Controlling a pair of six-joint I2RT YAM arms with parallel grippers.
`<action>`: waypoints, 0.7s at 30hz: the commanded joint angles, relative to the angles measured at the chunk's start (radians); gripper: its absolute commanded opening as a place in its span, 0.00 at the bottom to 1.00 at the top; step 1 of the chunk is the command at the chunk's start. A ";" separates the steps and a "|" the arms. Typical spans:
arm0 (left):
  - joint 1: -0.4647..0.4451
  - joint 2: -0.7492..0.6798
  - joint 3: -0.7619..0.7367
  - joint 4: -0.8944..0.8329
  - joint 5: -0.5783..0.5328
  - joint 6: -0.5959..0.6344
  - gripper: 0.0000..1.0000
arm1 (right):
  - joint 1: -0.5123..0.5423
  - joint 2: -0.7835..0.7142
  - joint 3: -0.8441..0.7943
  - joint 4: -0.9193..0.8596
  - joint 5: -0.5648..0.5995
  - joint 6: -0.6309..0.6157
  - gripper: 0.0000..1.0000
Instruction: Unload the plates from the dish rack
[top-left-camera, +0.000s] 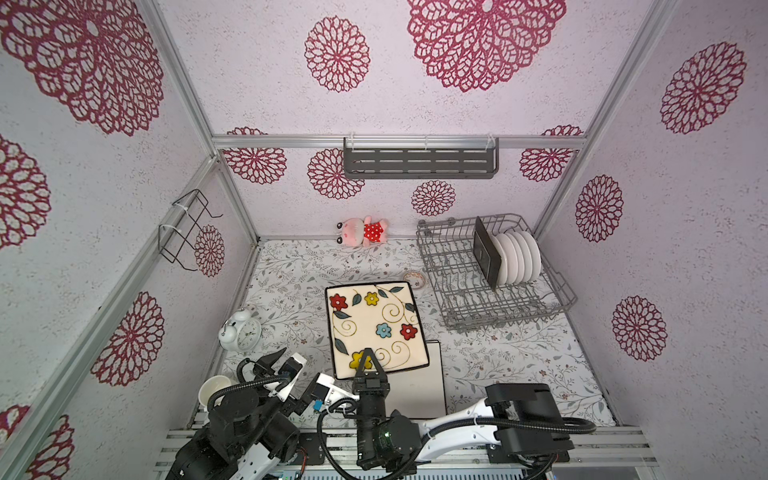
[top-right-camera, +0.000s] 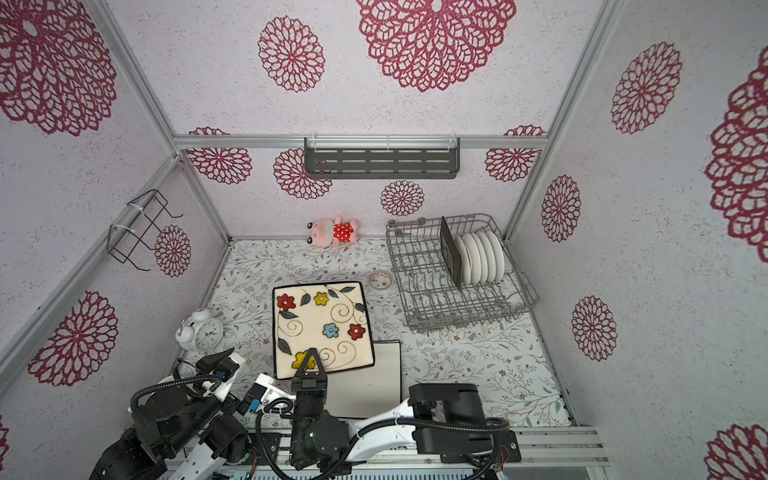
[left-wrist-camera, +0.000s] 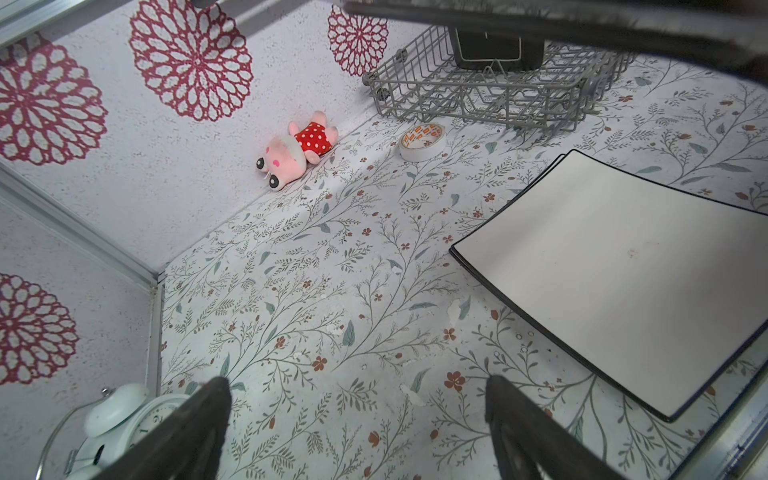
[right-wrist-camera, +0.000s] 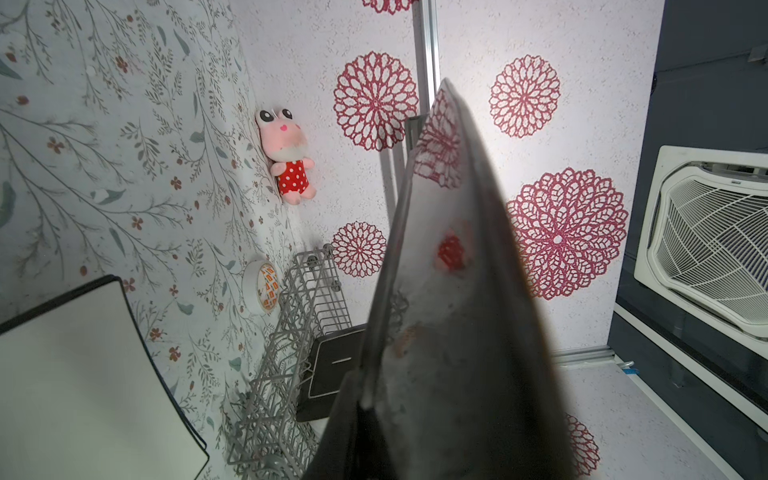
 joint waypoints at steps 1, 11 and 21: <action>-0.007 -0.009 0.012 0.031 0.019 0.022 0.97 | -0.015 -0.141 -0.058 0.124 0.195 -0.081 0.00; -0.007 -0.009 0.011 0.033 0.042 0.028 0.97 | -0.108 -0.209 -0.198 0.051 0.191 -0.060 0.00; -0.007 -0.010 0.010 0.030 0.061 0.028 0.97 | -0.285 -0.094 -0.078 0.132 0.049 -0.277 0.00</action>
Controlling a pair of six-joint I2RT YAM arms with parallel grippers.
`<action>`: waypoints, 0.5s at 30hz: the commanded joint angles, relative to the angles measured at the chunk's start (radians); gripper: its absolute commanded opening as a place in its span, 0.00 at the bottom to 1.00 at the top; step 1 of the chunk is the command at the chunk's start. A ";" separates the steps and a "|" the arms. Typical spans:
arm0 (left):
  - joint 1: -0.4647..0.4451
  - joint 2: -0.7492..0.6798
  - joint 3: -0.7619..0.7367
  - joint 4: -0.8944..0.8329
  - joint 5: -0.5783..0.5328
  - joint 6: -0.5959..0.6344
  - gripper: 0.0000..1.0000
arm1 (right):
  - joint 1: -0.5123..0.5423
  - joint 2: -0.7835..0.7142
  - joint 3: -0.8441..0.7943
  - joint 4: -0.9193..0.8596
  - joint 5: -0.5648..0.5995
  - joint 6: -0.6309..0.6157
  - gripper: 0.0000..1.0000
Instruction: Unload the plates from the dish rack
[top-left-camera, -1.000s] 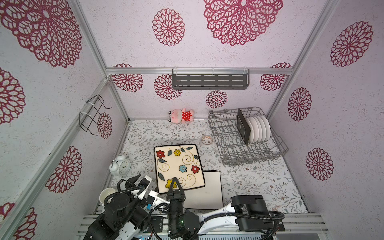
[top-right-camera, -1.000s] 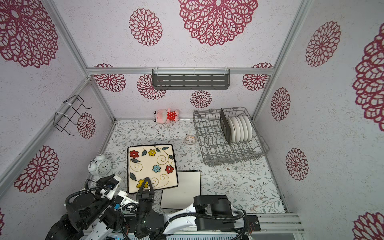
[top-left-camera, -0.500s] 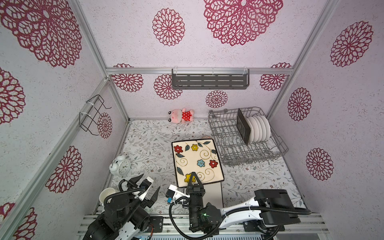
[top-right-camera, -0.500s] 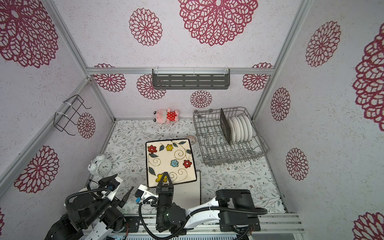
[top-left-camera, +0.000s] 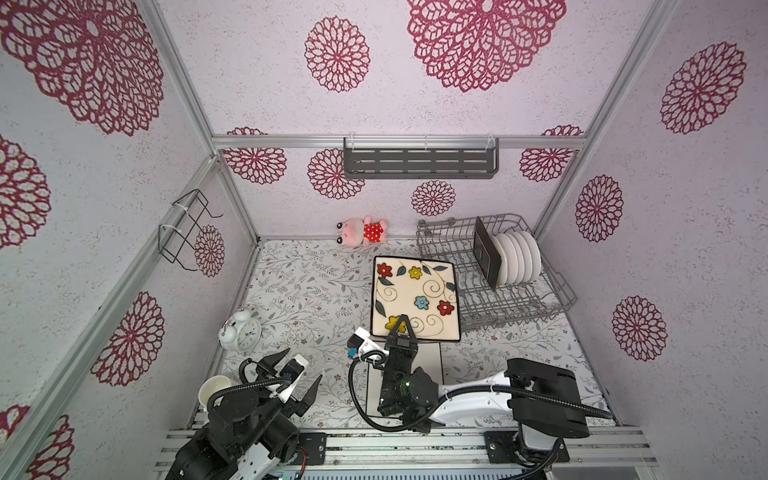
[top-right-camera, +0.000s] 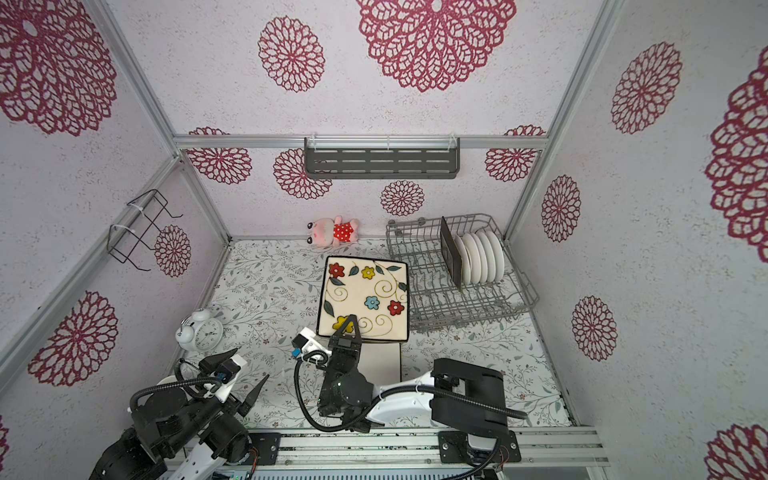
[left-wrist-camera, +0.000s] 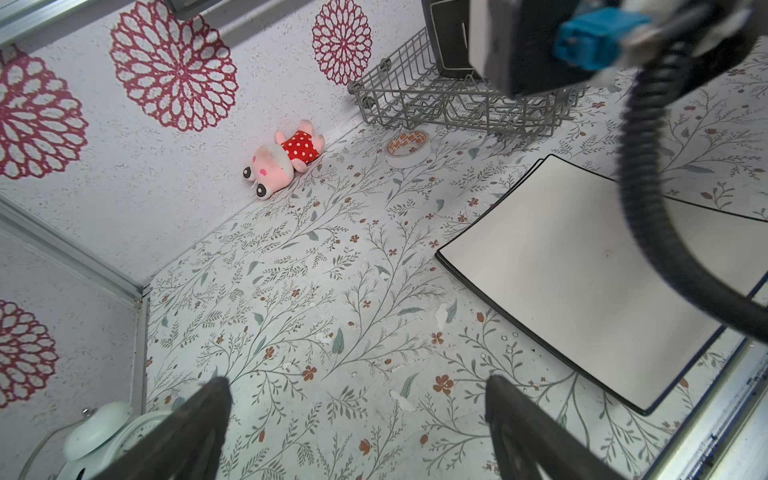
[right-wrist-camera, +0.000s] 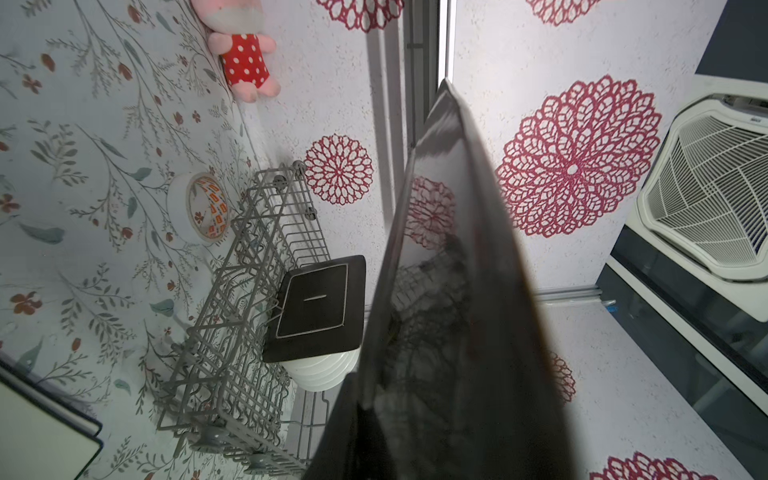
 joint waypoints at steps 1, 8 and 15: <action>-0.005 -0.008 0.010 0.023 0.018 0.019 0.97 | -0.038 -0.010 0.050 0.128 0.046 -0.270 0.00; -0.003 -0.008 0.008 0.024 0.027 0.025 0.97 | -0.063 -0.001 0.198 0.129 0.065 -0.290 0.00; -0.002 -0.007 0.005 0.027 0.032 0.025 0.97 | -0.042 0.077 0.473 0.129 0.051 -0.068 0.00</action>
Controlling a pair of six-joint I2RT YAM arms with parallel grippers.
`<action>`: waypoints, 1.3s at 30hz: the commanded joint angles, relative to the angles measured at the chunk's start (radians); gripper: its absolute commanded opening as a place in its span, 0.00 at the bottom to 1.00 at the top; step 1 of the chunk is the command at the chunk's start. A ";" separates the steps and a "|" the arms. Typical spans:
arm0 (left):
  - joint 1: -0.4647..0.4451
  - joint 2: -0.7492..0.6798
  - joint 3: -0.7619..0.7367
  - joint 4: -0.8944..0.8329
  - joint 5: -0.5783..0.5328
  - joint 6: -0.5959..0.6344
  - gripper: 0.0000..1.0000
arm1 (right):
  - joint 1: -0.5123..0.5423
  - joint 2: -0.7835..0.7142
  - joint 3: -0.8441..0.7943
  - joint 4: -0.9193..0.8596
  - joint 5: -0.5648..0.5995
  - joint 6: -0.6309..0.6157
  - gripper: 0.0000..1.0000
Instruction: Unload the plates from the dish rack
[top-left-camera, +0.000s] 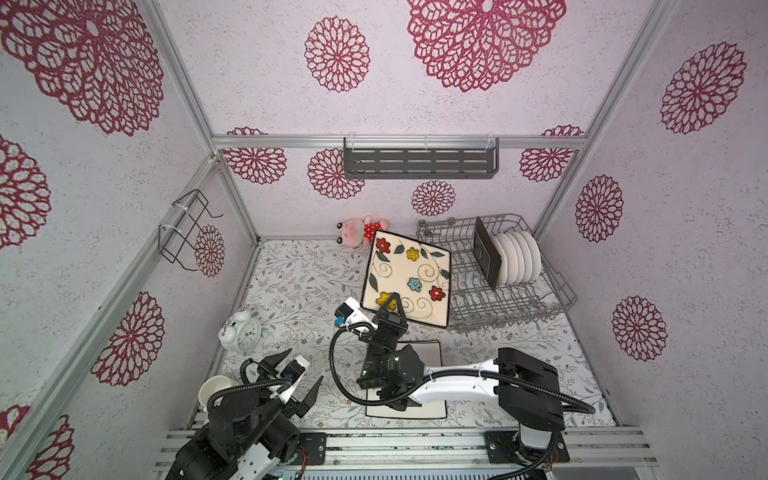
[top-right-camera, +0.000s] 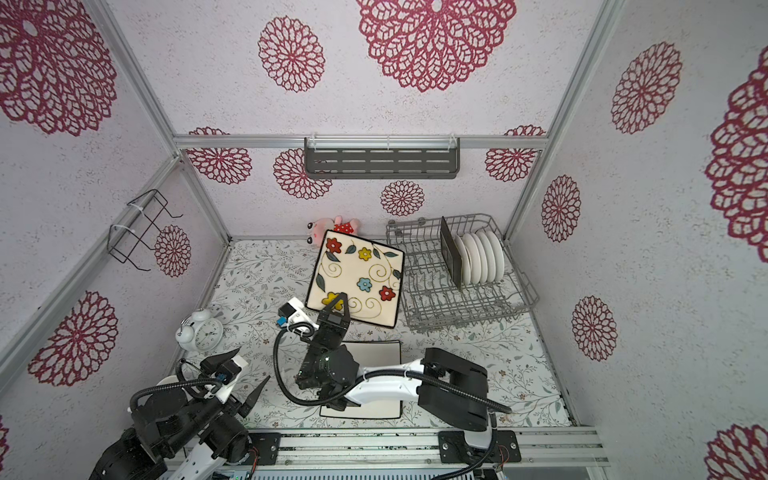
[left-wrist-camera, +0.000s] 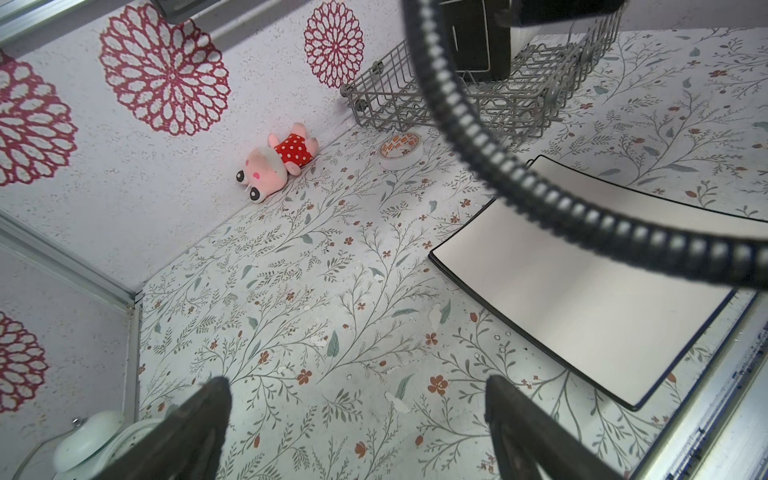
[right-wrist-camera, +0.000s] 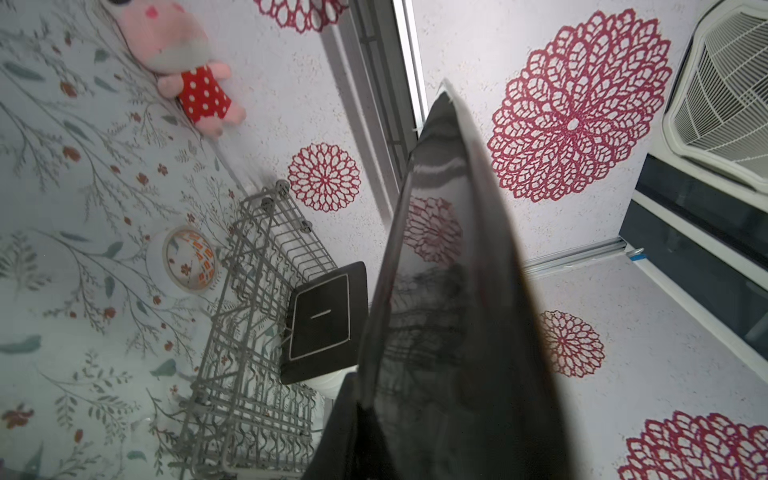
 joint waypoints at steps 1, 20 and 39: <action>-0.001 -0.007 0.005 0.026 0.014 0.020 0.97 | 0.004 -0.047 0.150 0.117 0.023 -0.044 0.00; 0.007 -0.007 -0.001 0.033 0.024 0.026 0.97 | -0.223 -0.525 0.188 -1.540 -0.848 1.529 0.00; 0.008 -0.006 -0.005 0.040 0.030 0.026 0.98 | -0.085 -0.266 0.322 -2.449 -0.763 1.595 0.00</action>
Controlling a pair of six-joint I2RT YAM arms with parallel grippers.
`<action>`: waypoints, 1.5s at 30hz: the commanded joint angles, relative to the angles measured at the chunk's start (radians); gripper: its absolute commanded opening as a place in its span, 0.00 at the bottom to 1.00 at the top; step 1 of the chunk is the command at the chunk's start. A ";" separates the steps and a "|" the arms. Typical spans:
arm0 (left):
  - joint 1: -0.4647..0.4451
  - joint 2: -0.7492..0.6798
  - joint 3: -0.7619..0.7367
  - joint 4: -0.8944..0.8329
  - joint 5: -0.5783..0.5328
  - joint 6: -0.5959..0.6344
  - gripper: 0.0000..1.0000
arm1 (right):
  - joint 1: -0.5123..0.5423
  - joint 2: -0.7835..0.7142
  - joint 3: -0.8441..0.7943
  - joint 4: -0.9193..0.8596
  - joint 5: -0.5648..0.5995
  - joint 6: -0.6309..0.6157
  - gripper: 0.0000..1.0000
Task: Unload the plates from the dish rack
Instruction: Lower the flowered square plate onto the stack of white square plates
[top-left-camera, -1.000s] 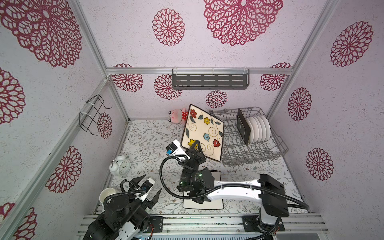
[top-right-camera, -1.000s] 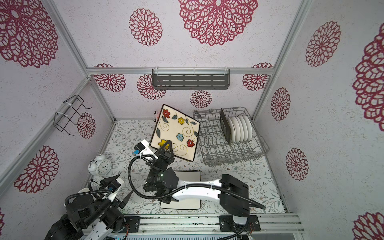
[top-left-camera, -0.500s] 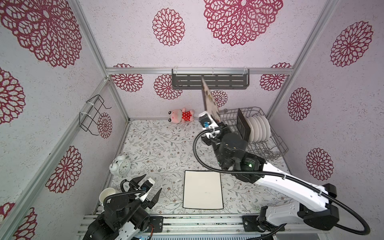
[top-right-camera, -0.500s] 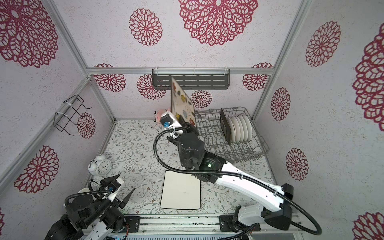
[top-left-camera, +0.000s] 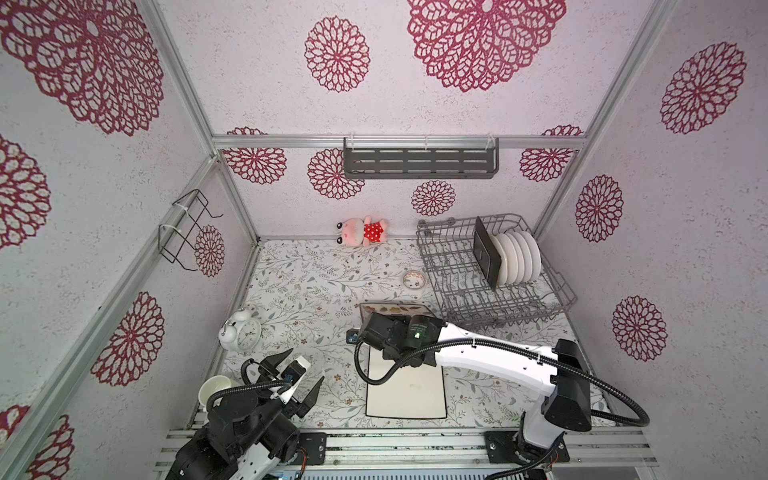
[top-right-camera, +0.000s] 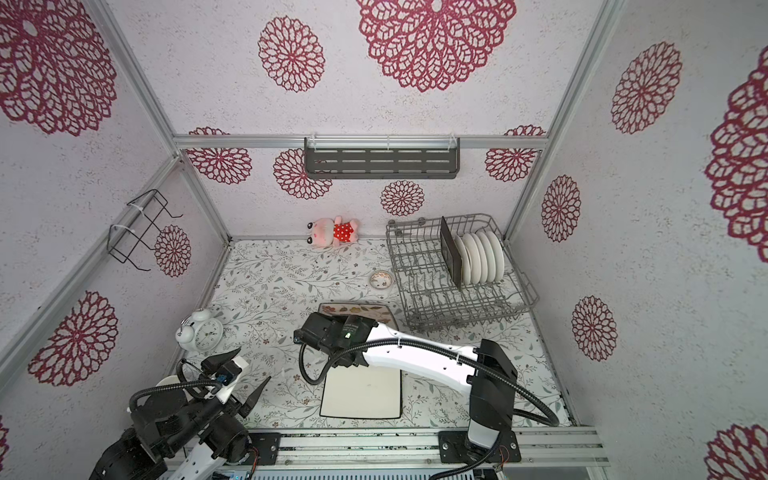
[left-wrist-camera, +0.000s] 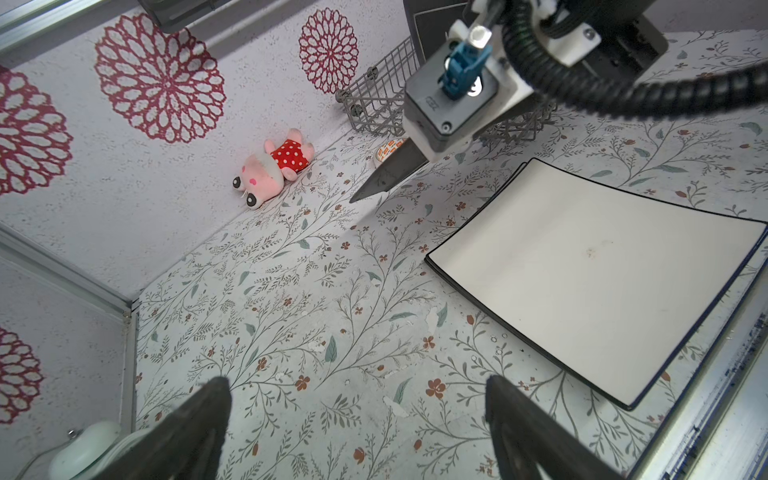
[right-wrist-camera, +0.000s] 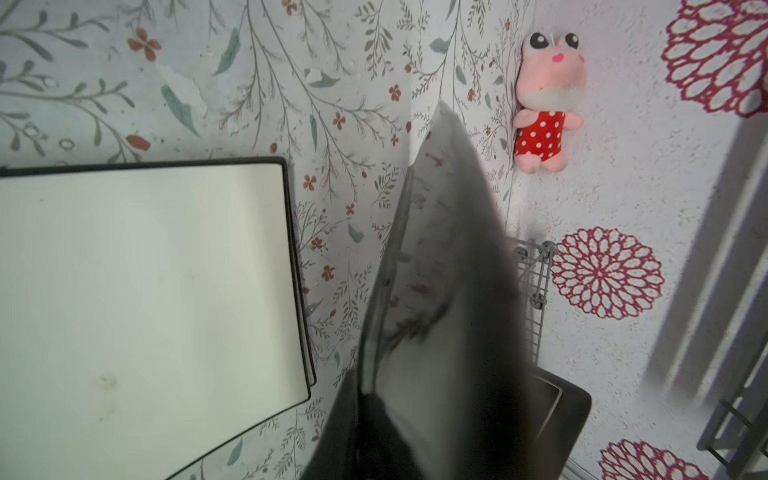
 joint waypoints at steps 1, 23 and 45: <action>0.005 -0.007 -0.004 0.032 0.012 0.015 0.97 | 0.067 -0.080 0.053 -0.045 0.212 0.083 0.00; 0.005 -0.007 -0.006 0.030 0.014 0.018 0.97 | 0.299 0.059 -0.051 -0.326 0.393 0.582 0.00; 0.008 -0.007 -0.006 0.030 0.013 0.018 0.97 | 0.399 0.161 -0.162 -0.300 0.326 0.680 0.00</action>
